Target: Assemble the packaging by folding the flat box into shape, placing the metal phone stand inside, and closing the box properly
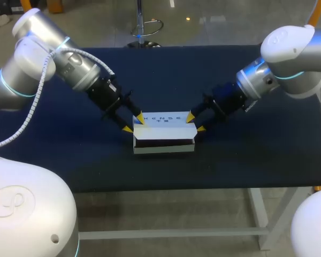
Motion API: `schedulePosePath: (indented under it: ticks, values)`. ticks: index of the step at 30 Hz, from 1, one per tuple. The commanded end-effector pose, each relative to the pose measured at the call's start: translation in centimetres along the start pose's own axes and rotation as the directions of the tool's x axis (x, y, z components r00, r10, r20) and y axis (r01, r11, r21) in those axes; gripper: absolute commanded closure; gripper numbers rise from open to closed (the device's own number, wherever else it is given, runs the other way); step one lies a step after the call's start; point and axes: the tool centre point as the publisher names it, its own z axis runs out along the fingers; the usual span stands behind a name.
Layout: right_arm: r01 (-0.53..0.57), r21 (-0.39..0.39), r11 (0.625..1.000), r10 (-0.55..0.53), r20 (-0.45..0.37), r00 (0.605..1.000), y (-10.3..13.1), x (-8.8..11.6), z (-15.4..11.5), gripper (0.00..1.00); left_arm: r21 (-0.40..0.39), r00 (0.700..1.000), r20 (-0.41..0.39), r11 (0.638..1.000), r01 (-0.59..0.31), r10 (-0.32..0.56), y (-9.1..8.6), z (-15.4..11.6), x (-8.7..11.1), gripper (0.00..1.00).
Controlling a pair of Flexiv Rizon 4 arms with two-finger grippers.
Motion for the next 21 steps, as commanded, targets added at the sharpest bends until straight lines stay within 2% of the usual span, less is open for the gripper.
schedulePosePath:
  ticks: [1, 21]
  values:
    - [-0.003, 0.012, 1.0, 0.003, 0.001, 1.0, 0.26, 0.38, 0.26, 0.54, -0.012, 1.0, 0.006, 1.0, 0.007, -0.007, -0.28, 0.02, 0.6, 0.51]
    - [-0.027, 0.03, 0.999, 0.027, 0.002, 1.0, 0.43, 1.0, 0.05, 0.55, -0.042, 0.998, 0.017, 0.997, 0.062, -0.062, -0.51, -0.31, 0.85, 0.52]
